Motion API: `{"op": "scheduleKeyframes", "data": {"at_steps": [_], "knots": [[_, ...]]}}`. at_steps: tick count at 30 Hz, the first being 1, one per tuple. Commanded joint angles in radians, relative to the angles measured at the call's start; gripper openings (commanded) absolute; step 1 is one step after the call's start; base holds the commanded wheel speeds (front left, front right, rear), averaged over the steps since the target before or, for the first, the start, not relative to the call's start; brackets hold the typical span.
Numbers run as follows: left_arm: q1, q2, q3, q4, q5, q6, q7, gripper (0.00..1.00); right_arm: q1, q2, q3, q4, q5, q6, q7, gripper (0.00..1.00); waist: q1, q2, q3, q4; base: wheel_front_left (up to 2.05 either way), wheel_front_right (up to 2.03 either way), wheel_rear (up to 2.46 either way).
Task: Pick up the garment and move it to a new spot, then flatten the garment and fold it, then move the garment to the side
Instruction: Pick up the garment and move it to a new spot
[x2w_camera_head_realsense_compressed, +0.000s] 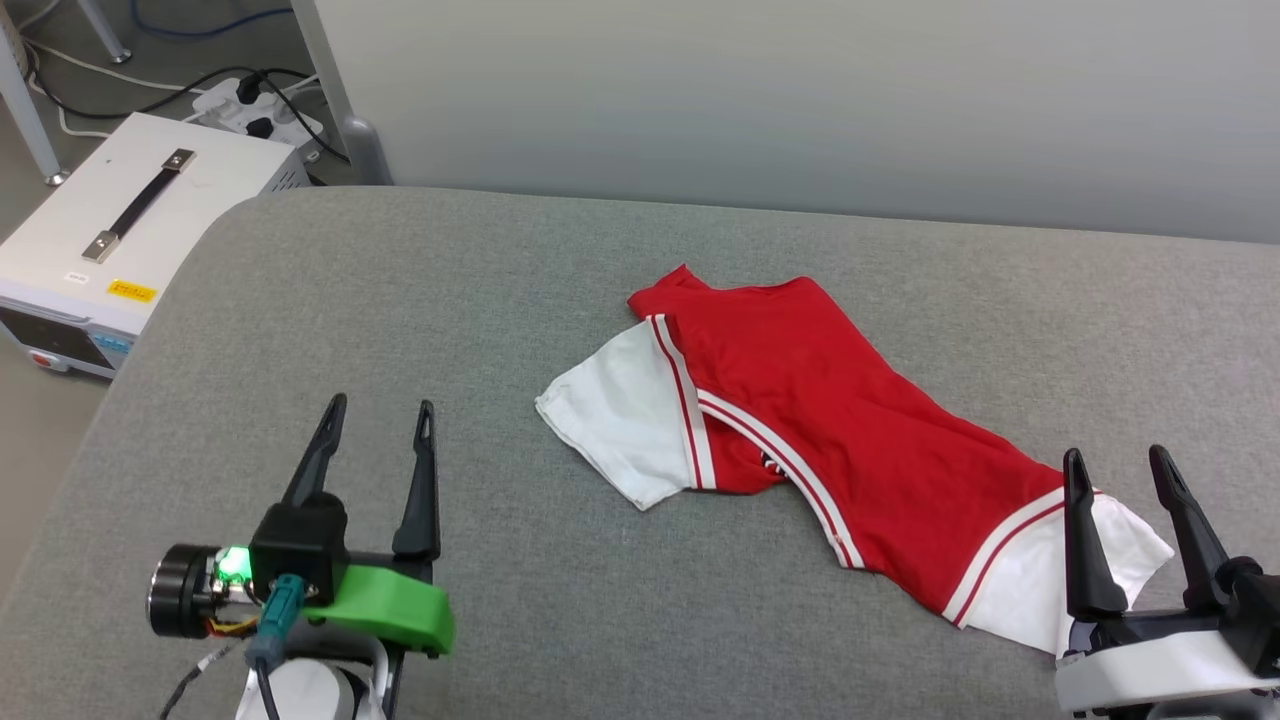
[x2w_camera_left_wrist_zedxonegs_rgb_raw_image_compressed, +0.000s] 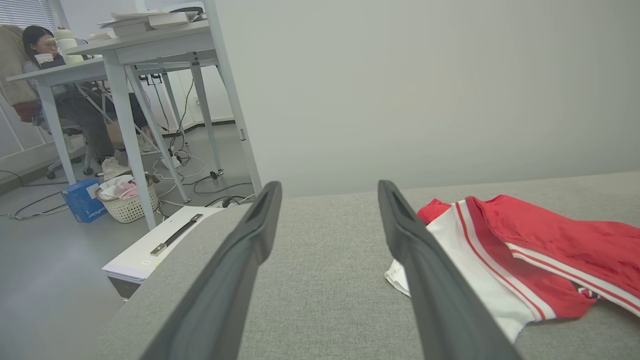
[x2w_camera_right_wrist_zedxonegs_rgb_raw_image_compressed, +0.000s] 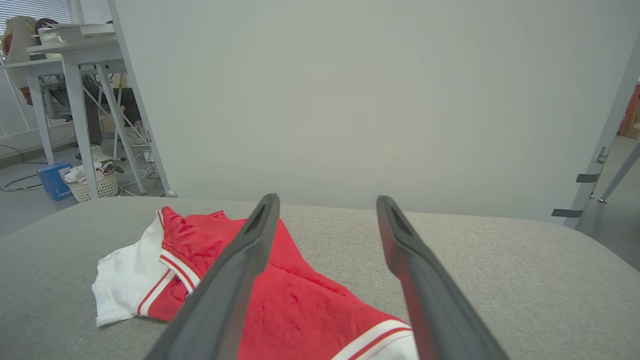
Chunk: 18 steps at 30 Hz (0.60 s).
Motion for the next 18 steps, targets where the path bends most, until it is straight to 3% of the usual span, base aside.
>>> {"op": "scheduleKeyframes", "data": {"at_steps": [1, 11, 18], "knots": [[0.03, -0.015, 0.014, -0.005, 0.02, -0.014, -0.006, 1.0, 0.016, -0.003, 0.002, 0.006, 0.009, 0.0, -0.003, 1.0, 0.0001, 0.0, -0.009, 0.001, 0.0, 0.0, 0.0], [0.16, -0.112, 0.12, 0.009, 0.103, -0.1, -0.006, 1.0, 0.069, 0.003, 0.007, 0.051, 0.036, 0.0, -0.003, 1.0, 0.0001, 0.0, -0.043, -0.01, 0.0, 0.0, 0.0], [0.202, -0.15, 0.168, 0.02, 0.145, -0.137, -0.006, 1.0, 0.106, 0.007, 0.008, 0.085, 0.047, 0.0, -0.003, 1.0, 0.0001, 0.0, -0.053, -0.01, 0.0, 0.0, 0.0]]}}
